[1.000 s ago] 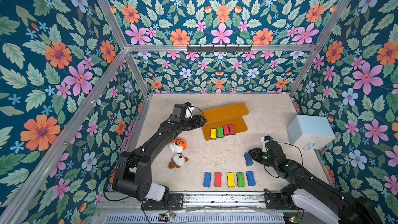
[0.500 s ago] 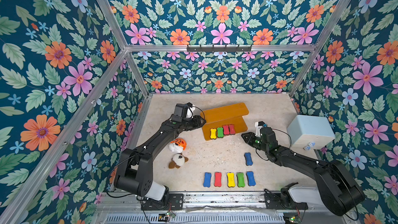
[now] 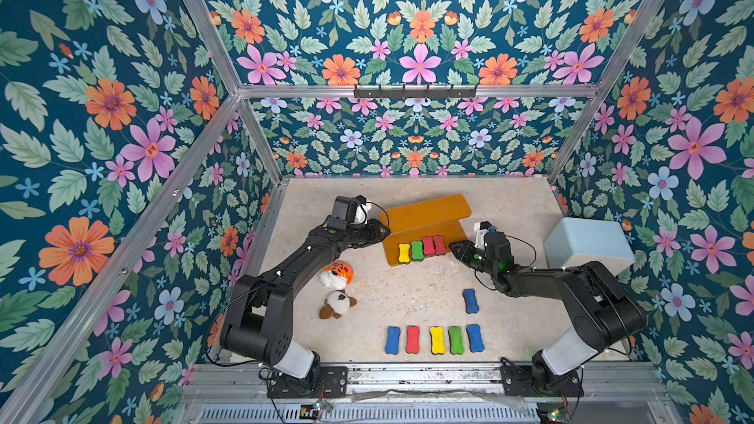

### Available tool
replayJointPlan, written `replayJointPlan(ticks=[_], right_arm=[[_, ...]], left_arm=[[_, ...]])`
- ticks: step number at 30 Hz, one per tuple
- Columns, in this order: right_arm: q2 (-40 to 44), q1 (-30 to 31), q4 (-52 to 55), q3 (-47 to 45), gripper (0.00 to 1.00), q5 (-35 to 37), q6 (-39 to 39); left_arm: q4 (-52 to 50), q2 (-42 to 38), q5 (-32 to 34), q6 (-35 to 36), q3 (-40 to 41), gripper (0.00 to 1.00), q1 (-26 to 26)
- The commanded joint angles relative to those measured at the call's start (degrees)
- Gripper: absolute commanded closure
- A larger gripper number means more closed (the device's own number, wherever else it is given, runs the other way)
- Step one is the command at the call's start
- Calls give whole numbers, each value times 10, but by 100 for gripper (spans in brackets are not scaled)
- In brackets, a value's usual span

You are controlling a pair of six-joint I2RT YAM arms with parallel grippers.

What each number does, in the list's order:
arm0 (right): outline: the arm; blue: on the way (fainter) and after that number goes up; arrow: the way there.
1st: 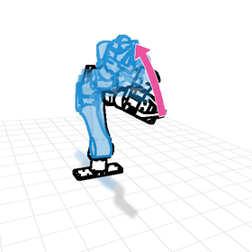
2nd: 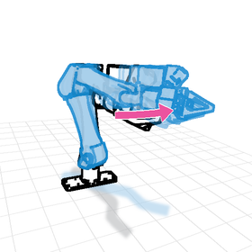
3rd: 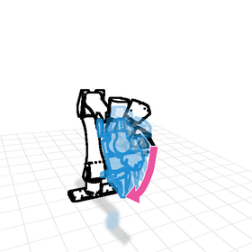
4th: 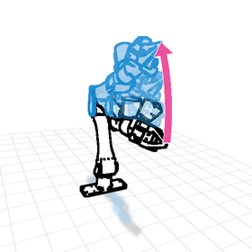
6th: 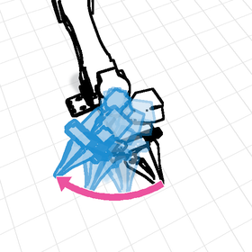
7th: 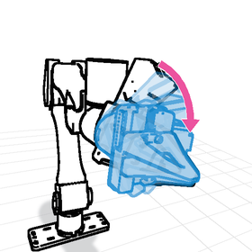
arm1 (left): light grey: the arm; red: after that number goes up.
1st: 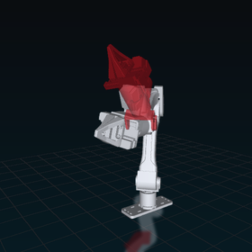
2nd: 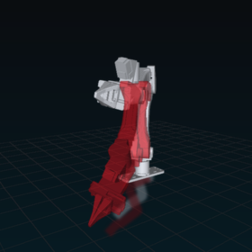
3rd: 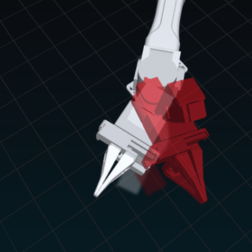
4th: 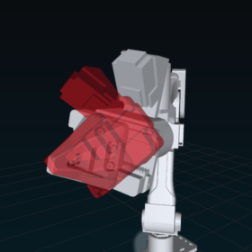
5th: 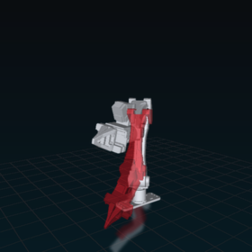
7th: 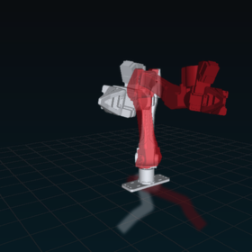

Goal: Remove the whiteboard erasers from the shelf
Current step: Pick up the whiteboard eraser from the shelf.

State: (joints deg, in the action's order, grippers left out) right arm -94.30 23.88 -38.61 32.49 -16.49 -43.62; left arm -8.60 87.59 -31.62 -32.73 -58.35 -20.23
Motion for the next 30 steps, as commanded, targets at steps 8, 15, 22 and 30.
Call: replayJointPlan(ticks=[8,15,22,30], right_arm=[[-79,-1,-57,34,70,-8,-6],[-91,-1,-71,40,70,-14,-11],[-105,-1,-68,57,70,-16,-10],[-128,-1,-70,68,70,-19,-10]], left_arm=[[4,3,-5,9,-4,64,1],[4,7,-7,10,-5,64,1],[5,6,-8,12,-4,64,1],[5,4,-9,12,1,64,1]])
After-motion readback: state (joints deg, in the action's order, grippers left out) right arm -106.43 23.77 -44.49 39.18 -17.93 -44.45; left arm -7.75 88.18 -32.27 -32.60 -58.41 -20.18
